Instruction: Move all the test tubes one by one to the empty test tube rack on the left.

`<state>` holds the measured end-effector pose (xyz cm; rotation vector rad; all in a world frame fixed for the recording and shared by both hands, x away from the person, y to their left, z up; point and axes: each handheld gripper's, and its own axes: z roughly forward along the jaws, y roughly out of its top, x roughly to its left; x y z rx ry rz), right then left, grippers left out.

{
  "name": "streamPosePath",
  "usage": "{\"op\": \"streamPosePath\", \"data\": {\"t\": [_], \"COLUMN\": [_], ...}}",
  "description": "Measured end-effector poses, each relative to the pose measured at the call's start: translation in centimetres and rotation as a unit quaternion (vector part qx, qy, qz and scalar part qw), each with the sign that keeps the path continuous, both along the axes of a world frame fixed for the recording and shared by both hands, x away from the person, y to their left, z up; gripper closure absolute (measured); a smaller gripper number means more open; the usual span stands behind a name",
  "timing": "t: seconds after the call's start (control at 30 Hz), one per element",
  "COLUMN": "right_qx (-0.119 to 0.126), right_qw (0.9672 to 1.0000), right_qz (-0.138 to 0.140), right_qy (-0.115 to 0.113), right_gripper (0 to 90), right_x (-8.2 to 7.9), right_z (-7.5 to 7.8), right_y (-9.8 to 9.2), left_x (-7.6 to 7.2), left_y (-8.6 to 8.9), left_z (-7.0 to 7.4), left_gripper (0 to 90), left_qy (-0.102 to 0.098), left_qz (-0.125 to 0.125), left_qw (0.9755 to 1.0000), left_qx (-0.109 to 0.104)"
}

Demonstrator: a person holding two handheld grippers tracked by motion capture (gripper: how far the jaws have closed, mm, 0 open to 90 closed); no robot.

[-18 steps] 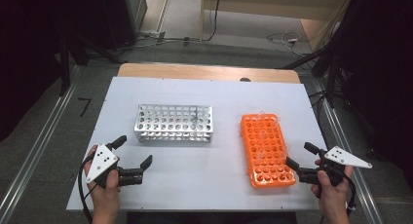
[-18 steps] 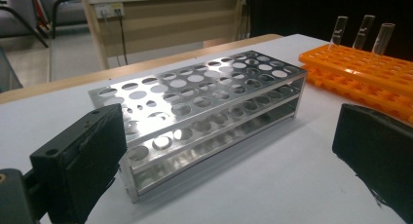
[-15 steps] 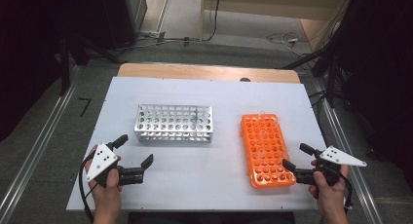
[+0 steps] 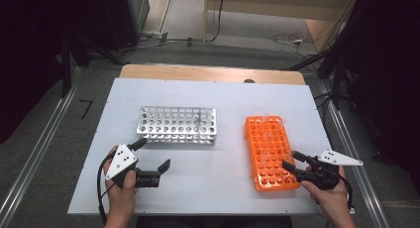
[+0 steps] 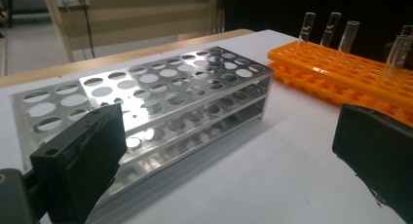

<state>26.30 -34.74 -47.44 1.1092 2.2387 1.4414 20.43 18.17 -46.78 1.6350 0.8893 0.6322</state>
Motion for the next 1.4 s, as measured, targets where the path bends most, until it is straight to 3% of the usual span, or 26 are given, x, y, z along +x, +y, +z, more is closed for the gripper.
{"op": "streamPosePath", "data": {"t": [0.03,0.07,0.27,0.4,0.6,0.83,1.07,1.3,1.4], "right_qx": [0.0,0.004,-0.003,-0.018,-0.04,-0.025,-0.017,-0.012,-0.006], "right_qw": [1.0,1.0,0.9996,0.9996,0.999,0.9993,0.9992,0.9986,0.9978], "right_qz": [0.0,0.003,0.025,0.022,0.02,0.014,0.01,0.028,0.048], "right_qy": [0.0,0.003,0.007,0.009,-0.008,-0.024,-0.035,-0.042,-0.046], "right_gripper": [42.5,49.5,64.7,67.8,73.8,74.2,74.3,74.3,74.4], "right_x": [0.0,0.0,0.0,0.0,-0.3,-0.5,-1.1,-2.1,-2.7], "right_z": [0.0,0.0,-0.4,-0.7,-0.7,0.4,2.6,4.0,4.8], "right_y": [0.0,0.0,0.6,0.8,0.9,0.8,0.8,1.4,2.1], "left_x": [0.0,0.0,-0.1,-0.3,-0.5,-0.7,-0.8,-0.8,-0.8], "left_y": [-0.1,-0.2,-0.9,-1.5,-1.7,-2.1,-2.9,-3.6,-4.0], "left_z": [0.0,0.1,0.2,0.4,0.6,1.1,1.3,2.0,2.1], "left_gripper": [0.0,0.0,0.0,0.0,0.0,0.0,0.0,0.0,0.0], "left_qy": [0.001,0.001,0.002,0.0,-0.003,-0.001,0.006,0.009,0.013], "left_qz": [0.0,-0.001,-0.01,-0.018,-0.021,-0.042,-0.056,-0.068,-0.075], "left_qw": [1.0,1.0,0.9999,0.9997,0.9997,0.9991,0.9984,0.9976,0.997], "left_qx": [0.003,0.005,0.011,0.015,0.014,0.005,0.005,-0.005,-0.01]}}
